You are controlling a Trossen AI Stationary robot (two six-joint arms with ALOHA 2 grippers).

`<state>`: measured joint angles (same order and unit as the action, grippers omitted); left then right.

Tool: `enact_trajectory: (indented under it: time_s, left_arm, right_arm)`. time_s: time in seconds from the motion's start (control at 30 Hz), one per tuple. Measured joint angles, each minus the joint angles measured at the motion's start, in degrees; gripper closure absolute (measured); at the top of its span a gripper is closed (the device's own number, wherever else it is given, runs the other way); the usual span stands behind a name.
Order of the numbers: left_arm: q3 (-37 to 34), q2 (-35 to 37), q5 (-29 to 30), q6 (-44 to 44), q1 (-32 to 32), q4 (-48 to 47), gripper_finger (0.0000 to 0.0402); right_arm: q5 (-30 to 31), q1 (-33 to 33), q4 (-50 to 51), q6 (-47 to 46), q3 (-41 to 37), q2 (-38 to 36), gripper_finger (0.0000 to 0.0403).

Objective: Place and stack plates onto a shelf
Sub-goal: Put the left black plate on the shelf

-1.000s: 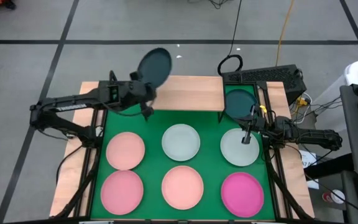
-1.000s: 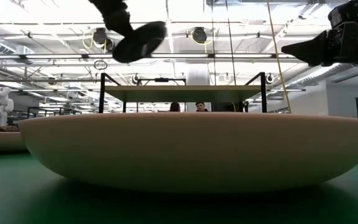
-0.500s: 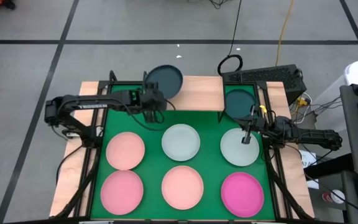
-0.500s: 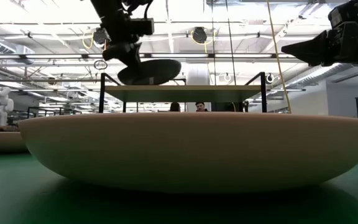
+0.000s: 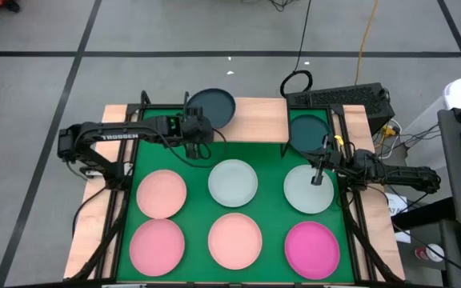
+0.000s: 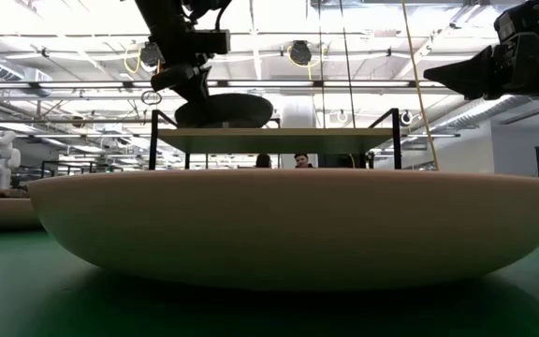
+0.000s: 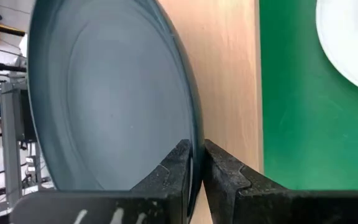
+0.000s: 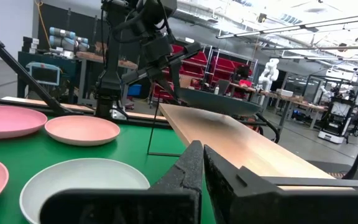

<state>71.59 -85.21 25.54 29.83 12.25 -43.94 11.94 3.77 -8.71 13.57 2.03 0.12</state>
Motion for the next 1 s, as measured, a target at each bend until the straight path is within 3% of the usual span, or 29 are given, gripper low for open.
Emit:
enact_trajectory:
  time_s: [0.47, 1.0]
  left_arm:
    - [0.04, 0.02, -0.09, -1.6, -0.08, -5.44, 0.0355]
    - [0.04, 0.04, -3.16, -4.26, -0.01, -5.47, 0.0354]
  right_arm:
    - [0.0, -0.02, 0.0, 0.0, 0.01, 0.0, 0.0403]
    - [-0.01, -0.02, 0.0, 0.01, 0.0, 0.01, 0.0403]
